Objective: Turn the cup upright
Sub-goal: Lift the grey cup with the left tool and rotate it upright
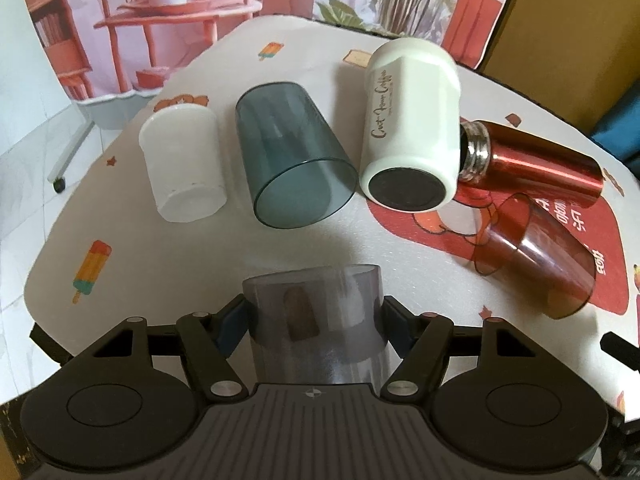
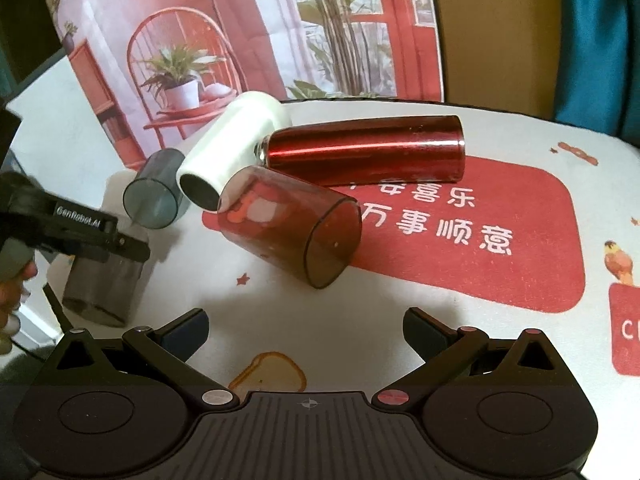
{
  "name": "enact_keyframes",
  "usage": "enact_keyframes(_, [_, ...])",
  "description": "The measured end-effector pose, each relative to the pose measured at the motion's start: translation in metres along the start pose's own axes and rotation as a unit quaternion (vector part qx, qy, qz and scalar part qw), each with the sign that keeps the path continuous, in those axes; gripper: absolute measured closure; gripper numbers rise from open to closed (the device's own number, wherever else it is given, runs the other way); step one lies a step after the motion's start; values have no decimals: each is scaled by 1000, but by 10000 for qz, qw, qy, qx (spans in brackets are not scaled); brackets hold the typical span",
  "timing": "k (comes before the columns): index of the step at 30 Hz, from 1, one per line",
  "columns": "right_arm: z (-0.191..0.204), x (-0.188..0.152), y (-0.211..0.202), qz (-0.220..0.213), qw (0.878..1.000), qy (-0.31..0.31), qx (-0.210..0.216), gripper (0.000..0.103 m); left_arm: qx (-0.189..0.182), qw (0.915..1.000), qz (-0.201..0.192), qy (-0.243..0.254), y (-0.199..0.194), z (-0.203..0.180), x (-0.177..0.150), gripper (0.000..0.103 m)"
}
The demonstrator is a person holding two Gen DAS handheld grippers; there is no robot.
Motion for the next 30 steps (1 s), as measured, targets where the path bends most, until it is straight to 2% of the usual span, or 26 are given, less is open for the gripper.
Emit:
enact_keyframes(10, [-5,-2,-3,9,9997,227,12,0,-58,9991,-427,61,-19,-3,-8,31])
enact_keyframes(13, [-5,-2,-3,2,9998,178,-72,0,-60,9987,-499,44,-21,-3,-9,31])
enact_keyframes(18, [-4,-1,-4,-75,9986,-211,-477,0,-113,9983,-565,-30,-20,-2,-8,31])
enact_keyframes(30, [-12,-2,-2,-53,9989,-74,-460,0,17,9958,-908,120,-21,-17,0,31])
Point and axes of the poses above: each gripper's, at about its wrist camera, not at the fingertips, and y roughly the way its jaws point, z to its left, x to its top, the point moved 6 cm from there along y, roughly the way its jaws point, and after that the axes turned 8 degrees about -z, right-handed, at the moved point
